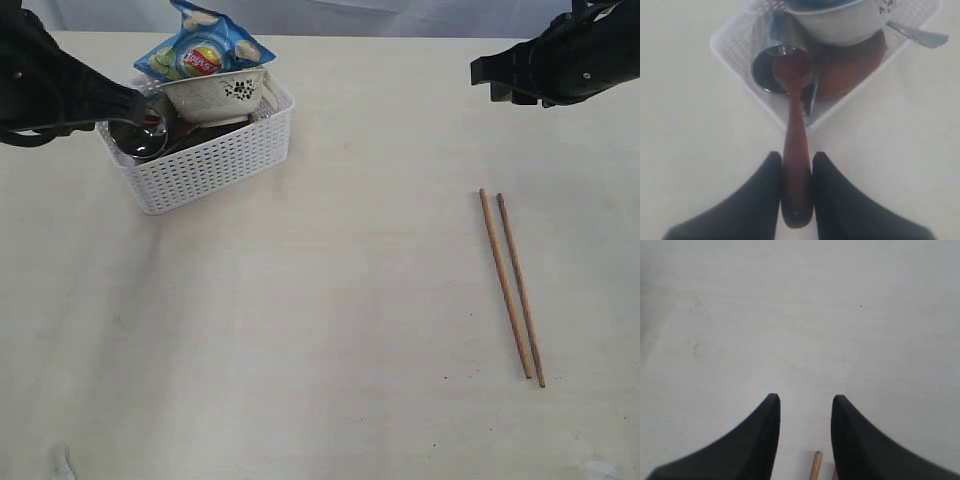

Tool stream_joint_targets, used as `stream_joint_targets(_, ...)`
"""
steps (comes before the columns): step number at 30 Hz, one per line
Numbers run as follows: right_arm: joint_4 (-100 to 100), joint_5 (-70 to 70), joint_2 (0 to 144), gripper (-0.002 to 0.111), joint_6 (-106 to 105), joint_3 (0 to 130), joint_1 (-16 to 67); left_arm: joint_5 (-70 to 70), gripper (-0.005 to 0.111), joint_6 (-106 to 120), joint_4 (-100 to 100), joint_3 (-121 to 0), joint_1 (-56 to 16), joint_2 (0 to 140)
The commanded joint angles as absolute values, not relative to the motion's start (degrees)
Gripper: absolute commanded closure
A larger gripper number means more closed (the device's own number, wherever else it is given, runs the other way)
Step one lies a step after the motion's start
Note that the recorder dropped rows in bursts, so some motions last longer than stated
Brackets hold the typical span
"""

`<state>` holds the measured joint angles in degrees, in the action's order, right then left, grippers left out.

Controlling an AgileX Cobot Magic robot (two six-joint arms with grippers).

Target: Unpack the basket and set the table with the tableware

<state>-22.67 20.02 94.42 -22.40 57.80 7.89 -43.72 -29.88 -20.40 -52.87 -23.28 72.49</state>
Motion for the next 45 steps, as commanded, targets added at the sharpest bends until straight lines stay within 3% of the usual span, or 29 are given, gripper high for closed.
stream_joint_targets(1,-22.7,19.8,94.7,0.074,-22.5,57.9,7.6,-43.5,0.107,-29.1,-20.1,-53.1,-23.5,71.9)
stream_joint_targets(13,-22.9,19.4,94.6,0.074,-22.7,57.9,7.7,-41.7,0.107,-26.8,-18.3,-53.1,-23.5,71.9)
stream_joint_targets(22,-23.1,17.7,91.5,0.074,-28.7,58.0,15.7,-42.6,0.107,-23.3,-17.3,-53.1,-23.5,68.3)
stream_joint_targets(28,-23.1,19.7,87.5,0.053,-31.0,57.9,23.2,-42.4,0.107,-22.9,-17.1,-53.1,-23.5,64.6)
stream_joint_targets(34,-23.1,18.4,86.9,0.052,-32.4,57.8,32.1,-40.6,0.107,-22.2,-14.4,-53.1,-23.5,64.7)
stream_joint_targets(39,-23.1,9.1,86.2,0.052,-37.0,53.9,40.2,-38.8,0.107,-22.5,-13.6,-53.1,-23.5,64.7)
stream_joint_targets(45,-22.9,-13.8,85.2,0.052,-40.8,46.3,49.3,-38.8,0.107,-21.2,-10.2,-53.2,-23.5,64.7)
